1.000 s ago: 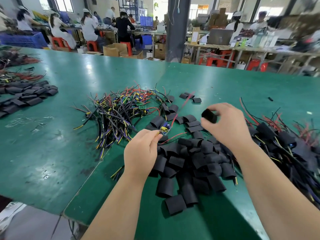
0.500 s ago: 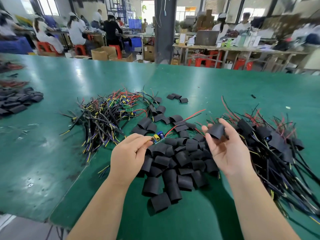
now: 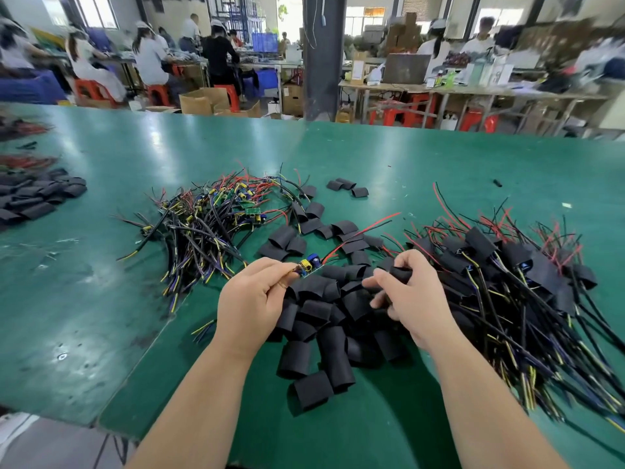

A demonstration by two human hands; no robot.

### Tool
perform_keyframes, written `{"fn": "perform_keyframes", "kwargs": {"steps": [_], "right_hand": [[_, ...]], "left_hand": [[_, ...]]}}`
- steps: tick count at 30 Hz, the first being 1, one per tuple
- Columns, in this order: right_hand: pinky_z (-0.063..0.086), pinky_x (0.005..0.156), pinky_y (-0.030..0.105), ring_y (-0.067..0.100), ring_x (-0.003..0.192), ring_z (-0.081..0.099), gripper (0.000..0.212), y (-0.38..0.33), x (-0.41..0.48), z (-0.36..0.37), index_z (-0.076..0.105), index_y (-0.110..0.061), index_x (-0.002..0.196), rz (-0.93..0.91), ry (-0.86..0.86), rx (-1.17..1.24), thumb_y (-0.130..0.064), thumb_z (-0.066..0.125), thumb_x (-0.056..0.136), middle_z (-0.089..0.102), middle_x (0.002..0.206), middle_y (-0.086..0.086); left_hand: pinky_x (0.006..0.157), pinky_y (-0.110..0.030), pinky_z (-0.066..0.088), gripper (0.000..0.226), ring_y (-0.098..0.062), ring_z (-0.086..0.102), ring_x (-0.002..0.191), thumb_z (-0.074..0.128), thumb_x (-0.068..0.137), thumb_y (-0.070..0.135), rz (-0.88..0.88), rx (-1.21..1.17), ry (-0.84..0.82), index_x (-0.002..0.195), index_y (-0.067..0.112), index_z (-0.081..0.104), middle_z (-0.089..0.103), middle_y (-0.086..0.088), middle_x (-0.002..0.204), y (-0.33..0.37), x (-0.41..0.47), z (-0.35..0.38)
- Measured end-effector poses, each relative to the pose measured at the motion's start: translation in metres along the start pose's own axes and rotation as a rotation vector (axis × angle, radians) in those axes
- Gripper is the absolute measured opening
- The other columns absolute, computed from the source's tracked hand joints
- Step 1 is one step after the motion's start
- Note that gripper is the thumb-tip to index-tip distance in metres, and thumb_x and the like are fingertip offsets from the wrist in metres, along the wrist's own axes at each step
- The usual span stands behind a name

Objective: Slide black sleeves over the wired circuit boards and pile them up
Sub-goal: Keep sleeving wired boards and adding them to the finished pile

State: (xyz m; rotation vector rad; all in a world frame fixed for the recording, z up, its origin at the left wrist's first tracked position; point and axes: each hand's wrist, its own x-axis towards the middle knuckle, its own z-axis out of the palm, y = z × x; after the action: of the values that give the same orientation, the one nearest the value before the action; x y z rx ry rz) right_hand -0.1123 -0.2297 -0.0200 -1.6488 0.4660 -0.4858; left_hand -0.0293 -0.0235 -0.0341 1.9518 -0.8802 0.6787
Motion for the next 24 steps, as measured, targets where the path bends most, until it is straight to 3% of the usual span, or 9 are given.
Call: {"fn": "perform_keyframes", "kwargs": {"steps": [3, 6, 8, 11, 13, 16, 18, 22, 24], "right_hand": [[0.039, 0.052, 0.016, 0.007, 0.058, 0.05, 0.016, 0.002, -0.002, -0.001, 0.041, -0.028, 0.099, -0.112, -0.053, -0.262, -0.018, 0.052, 0.097, 0.062, 0.082, -0.003], [0.036, 0.046, 0.01, -0.002, 0.045, 0.041, 0.014, 0.003, 0.0, 0.002, 0.043, -0.021, 0.11, -0.031, -0.152, -0.19, -0.017, 0.049, 0.098, 0.046, 0.08, -0.004], [0.039, 0.049, 0.009, -0.002, 0.047, 0.045, 0.019, 0.0, -0.001, 0.004, 0.039, -0.022, 0.111, -0.006, -0.131, -0.115, -0.011, 0.048, 0.098, 0.046, 0.083, -0.003], [0.048, 0.08, 0.019, 0.005, 0.071, 0.057, 0.026, -0.005, 0.001, 0.003, 0.036, -0.027, 0.103, -0.081, -0.026, 0.142, -0.004, 0.048, 0.098, 0.052, 0.09, 0.001], [0.054, 0.086, 0.027, 0.015, 0.087, 0.065, 0.023, -0.009, 0.005, -0.002, 0.036, -0.023, 0.099, -0.05, 0.029, 0.442, -0.004, 0.049, 0.098, 0.06, 0.097, 0.009], [0.055, 0.086, 0.039, 0.025, 0.103, 0.068, 0.01, -0.013, 0.012, -0.013, 0.036, -0.016, 0.105, 0.025, 0.076, 0.771, -0.016, 0.046, 0.101, 0.065, 0.112, 0.017], [0.057, 0.08, 0.042, 0.024, 0.103, 0.068, 0.019, -0.014, 0.015, -0.021, 0.04, -0.012, 0.115, 0.06, 0.041, 0.95, -0.026, 0.041, 0.102, 0.066, 0.114, 0.017], [0.058, 0.073, 0.042, 0.023, 0.1, 0.069, 0.031, -0.021, 0.016, -0.024, 0.052, -0.006, 0.105, 0.156, 0.006, 1.174, -0.032, 0.035, 0.103, 0.072, 0.1, 0.017], [0.055, 0.073, 0.04, 0.026, 0.108, 0.066, 0.032, -0.023, 0.016, -0.021, 0.054, -0.006, 0.099, 0.213, 0.03, 1.235, -0.031, 0.035, 0.104, 0.07, 0.105, 0.018]], "left_hand": [[0.063, -0.032, 0.052, 0.017, -0.012, 0.062, 0.076, 0.06, 0.089, 0.016, -0.006, 0.006, 0.002, 0.094, 0.008, 0.075, 0.065, 0.012, 0.088, 0.0, 0.0, 0.0], [0.065, -0.031, 0.05, 0.018, -0.01, 0.06, 0.075, 0.06, 0.089, 0.018, -0.02, 0.01, 0.001, 0.093, 0.009, 0.075, 0.063, 0.015, 0.087, 0.0, 0.0, 0.0], [0.066, -0.032, 0.05, 0.018, -0.011, 0.061, 0.075, 0.06, 0.089, 0.018, -0.034, 0.008, 0.003, 0.093, 0.008, 0.075, 0.064, 0.014, 0.087, 0.0, 0.0, 0.0], [0.065, -0.034, 0.051, 0.018, -0.014, 0.062, 0.075, 0.061, 0.088, 0.017, -0.041, -0.001, 0.005, 0.092, 0.007, 0.075, 0.067, 0.01, 0.087, 0.0, 0.0, 0.0], [0.065, -0.033, 0.051, 0.017, -0.013, 0.062, 0.075, 0.061, 0.088, 0.016, -0.035, -0.012, 0.006, 0.092, 0.007, 0.075, 0.066, 0.011, 0.087, 0.001, 0.0, 0.0], [0.065, -0.032, 0.051, 0.017, -0.013, 0.062, 0.075, 0.062, 0.087, 0.016, -0.026, -0.041, 0.008, 0.092, 0.006, 0.075, 0.066, 0.011, 0.088, 0.002, -0.001, 0.001], [0.065, -0.03, 0.051, 0.018, -0.011, 0.062, 0.074, 0.062, 0.086, 0.016, -0.019, -0.05, 0.002, 0.092, 0.005, 0.075, 0.067, 0.009, 0.088, 0.003, -0.001, 0.001], [0.069, -0.021, 0.05, 0.016, -0.005, 0.06, 0.077, 0.063, 0.086, 0.014, 0.013, -0.051, -0.013, 0.091, 0.005, 0.075, 0.066, 0.01, 0.089, 0.005, -0.001, 0.003], [0.07, -0.02, 0.05, 0.016, -0.004, 0.06, 0.078, 0.064, 0.085, 0.014, 0.026, -0.054, -0.013, 0.091, 0.005, 0.075, 0.066, 0.01, 0.089, 0.006, -0.002, 0.003]]}}
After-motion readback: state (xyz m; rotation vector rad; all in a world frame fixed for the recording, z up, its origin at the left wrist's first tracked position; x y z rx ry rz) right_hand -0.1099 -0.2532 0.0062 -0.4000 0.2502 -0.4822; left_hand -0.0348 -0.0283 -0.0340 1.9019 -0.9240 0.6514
